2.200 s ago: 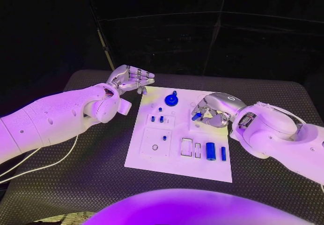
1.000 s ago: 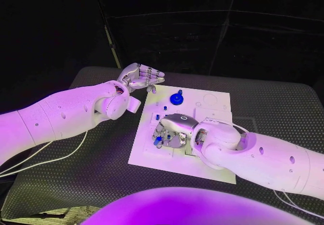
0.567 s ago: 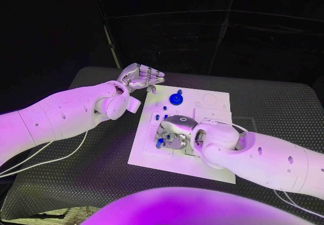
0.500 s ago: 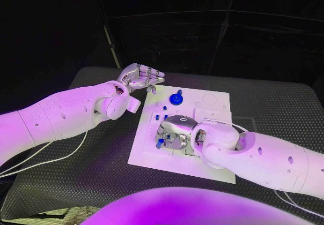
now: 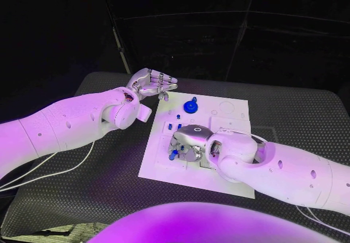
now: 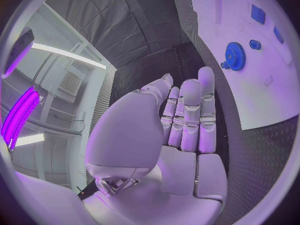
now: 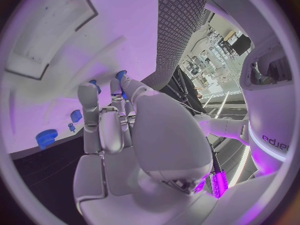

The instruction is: Assemble the parts on the task board

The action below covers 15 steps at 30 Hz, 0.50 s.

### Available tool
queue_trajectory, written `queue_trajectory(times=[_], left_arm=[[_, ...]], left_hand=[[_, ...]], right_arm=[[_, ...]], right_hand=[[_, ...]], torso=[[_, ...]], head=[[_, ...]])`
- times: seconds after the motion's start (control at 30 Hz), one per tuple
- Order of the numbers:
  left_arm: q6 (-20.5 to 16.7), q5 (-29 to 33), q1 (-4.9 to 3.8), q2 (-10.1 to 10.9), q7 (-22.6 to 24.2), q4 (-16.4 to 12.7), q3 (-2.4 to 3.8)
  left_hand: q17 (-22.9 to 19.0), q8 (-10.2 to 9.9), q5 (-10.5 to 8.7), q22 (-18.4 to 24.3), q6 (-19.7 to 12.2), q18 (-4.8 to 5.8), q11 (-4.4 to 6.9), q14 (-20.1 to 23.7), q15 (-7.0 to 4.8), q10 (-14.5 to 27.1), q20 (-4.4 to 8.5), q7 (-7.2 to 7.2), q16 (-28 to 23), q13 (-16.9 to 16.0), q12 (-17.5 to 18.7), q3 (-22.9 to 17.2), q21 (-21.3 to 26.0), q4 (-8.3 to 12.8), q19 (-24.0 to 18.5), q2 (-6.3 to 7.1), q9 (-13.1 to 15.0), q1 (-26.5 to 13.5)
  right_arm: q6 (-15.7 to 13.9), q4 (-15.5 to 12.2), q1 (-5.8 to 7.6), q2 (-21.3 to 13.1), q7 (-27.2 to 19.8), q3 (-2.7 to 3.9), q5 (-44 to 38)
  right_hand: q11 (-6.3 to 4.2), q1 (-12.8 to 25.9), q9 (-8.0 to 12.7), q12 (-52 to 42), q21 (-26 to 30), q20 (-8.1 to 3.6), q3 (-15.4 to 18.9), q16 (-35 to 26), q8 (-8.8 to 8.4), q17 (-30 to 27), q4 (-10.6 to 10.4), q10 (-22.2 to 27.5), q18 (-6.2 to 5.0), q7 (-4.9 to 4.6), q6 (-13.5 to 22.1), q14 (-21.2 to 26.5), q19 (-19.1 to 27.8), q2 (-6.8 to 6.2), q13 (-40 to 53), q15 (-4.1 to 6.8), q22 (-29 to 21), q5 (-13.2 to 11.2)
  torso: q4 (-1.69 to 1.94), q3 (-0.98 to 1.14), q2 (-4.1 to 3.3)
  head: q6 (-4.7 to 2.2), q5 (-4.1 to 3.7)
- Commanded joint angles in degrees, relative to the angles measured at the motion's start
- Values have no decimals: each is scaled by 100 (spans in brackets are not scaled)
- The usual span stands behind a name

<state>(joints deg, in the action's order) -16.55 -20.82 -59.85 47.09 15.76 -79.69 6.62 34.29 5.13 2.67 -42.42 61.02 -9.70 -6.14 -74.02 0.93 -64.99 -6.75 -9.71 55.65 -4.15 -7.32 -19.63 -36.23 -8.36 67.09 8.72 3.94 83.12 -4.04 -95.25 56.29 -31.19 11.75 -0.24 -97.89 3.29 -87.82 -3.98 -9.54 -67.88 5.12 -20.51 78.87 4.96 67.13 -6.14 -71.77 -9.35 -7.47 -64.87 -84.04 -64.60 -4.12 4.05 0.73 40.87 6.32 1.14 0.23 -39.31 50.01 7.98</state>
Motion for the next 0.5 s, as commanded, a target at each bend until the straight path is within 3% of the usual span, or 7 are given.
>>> queue_trajectory(times=[0.03, 0.2, 0.5], left_arm=[[51, 20, -9, 0, 18, -9, 7], [50, 20, -9, 5, 15, -12, 7], [54, 20, -9, 20, 3, -18, 7]], left_hand=[[-5, -29, 8, 5, 9, -75, 13, 19, 1, 45, 6, -27, -24, 10, -39, -20, 18, 28, 27, -15, -5, 54], [-5, -29, 8, 5, 9, -75, 13, 19, 1, 45, 6, -27, -24, 10, -39, -20, 18, 28, 27, -15, -5, 54], [-5, -29, 8, 5, 9, -75, 13, 19, 1, 45, 6, -27, -24, 10, -39, -20, 18, 28, 27, -15, -5, 54]], right_arm=[[86, 21, 4, 41, 97, -29, -167], [48, 47, 4, 103, 120, -132, -225], [-180, 64, 3, 127, 120, -166, -253]], right_hand=[[23, 88, -1, 54, 11, 4, -39, -24, 0, -14, 8, -26, 55, -48, -3, -208, 58, -27, 4, 25, -23, 11], [82, 240, 21, 180, 20, 35, -17, -27, -96, -24, -2, 97, 57, -106, 142, -205, 77, -138, -10, -19, -38, 97], [143, 524, 41, 331, 49, 99, 127, -27, -155, -41, -77, 367, 47, -116, 631, -199, 103, -371, -21, -80, -79, 215]], torso=[[-1, 0, 1], [2, -3, 1], [0, -3, 3]], head=[[-1, -2], [-1, -4], [-1, -1]])
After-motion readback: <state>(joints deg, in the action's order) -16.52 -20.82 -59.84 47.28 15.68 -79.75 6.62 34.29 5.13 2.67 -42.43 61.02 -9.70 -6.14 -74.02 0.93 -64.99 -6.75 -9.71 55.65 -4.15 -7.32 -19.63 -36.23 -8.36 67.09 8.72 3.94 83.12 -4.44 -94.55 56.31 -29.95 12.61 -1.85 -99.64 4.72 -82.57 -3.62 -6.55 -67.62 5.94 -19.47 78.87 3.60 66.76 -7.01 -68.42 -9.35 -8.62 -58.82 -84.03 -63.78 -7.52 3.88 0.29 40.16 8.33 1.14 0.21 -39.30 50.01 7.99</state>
